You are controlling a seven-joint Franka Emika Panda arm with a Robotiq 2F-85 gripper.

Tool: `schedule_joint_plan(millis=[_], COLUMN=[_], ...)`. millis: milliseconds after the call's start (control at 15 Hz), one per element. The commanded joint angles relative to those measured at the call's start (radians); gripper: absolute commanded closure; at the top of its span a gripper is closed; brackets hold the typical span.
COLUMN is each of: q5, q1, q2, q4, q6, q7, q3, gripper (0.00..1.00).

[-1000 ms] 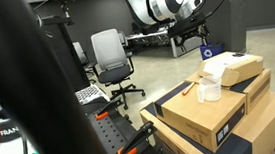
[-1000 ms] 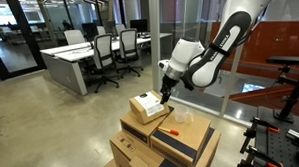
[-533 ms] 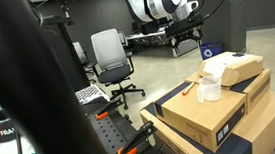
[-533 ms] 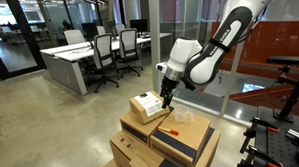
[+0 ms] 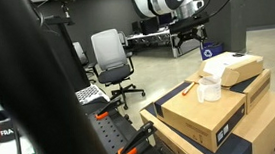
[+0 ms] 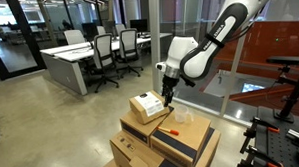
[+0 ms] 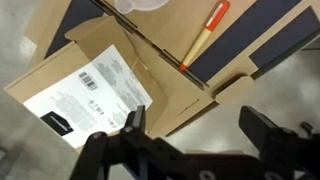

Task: Put the marker in the jug

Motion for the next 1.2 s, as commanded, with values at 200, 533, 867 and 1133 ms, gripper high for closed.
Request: schedule_joint_plan(millis=[200,533,867,1133], q5=[0.125,0.126,0.128,0.131], q1=[-0.018,0.013,0.013,0.011], q2=[0.022,0.012,0.012,0.015], q4=[0.061,0.053,0.053,0.054], q6=[-0.155,-0.138,-0.14,-0.141], q7=[-0.152,-0.14,-0.143,-0.151], q3=[0.036,0.003,0.003,0.006], gripper=[0.0,0.0,0.0,0.0])
